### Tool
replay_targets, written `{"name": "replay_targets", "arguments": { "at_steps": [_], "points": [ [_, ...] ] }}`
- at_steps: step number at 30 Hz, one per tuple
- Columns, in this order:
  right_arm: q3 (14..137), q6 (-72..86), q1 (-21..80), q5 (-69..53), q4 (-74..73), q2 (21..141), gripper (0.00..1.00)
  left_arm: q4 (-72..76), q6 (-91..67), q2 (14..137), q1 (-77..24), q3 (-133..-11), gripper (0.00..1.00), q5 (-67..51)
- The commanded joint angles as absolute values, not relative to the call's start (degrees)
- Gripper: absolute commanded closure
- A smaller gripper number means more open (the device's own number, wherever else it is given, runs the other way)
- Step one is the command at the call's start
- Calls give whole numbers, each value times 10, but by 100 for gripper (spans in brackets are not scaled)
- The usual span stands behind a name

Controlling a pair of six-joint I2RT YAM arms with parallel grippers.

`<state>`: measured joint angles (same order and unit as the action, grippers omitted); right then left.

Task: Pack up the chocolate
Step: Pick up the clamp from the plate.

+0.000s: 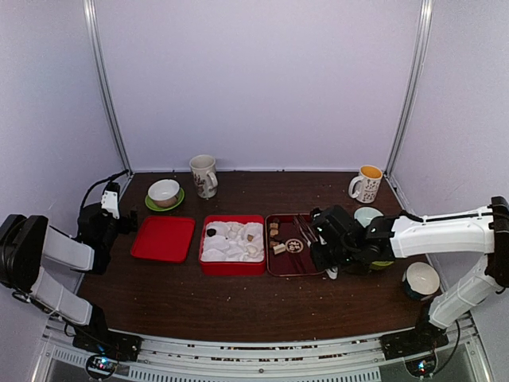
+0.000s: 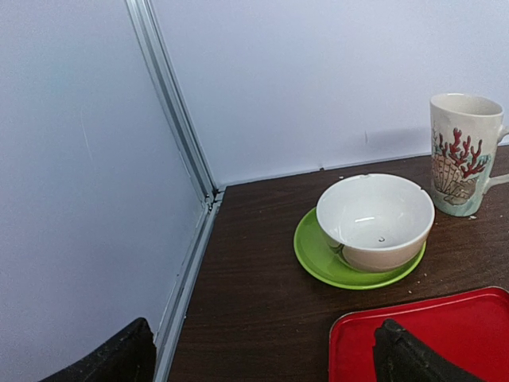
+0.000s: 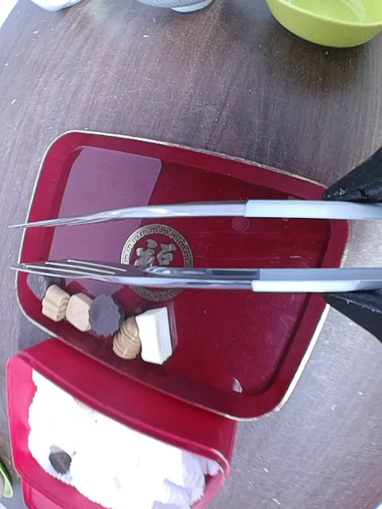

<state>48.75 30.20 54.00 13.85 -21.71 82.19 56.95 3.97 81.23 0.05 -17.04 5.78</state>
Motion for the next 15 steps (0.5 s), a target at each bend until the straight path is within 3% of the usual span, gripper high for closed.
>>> {"name": "replay_targets", "arguments": {
  "at_steps": [1,15],
  "points": [
    [510,269,541,126,-257,785,69,600,39,816,6,-178,2,61],
    [518,209,541,32,-317,747,69,600,38,815,6,-179,2,60]
  ]
}}
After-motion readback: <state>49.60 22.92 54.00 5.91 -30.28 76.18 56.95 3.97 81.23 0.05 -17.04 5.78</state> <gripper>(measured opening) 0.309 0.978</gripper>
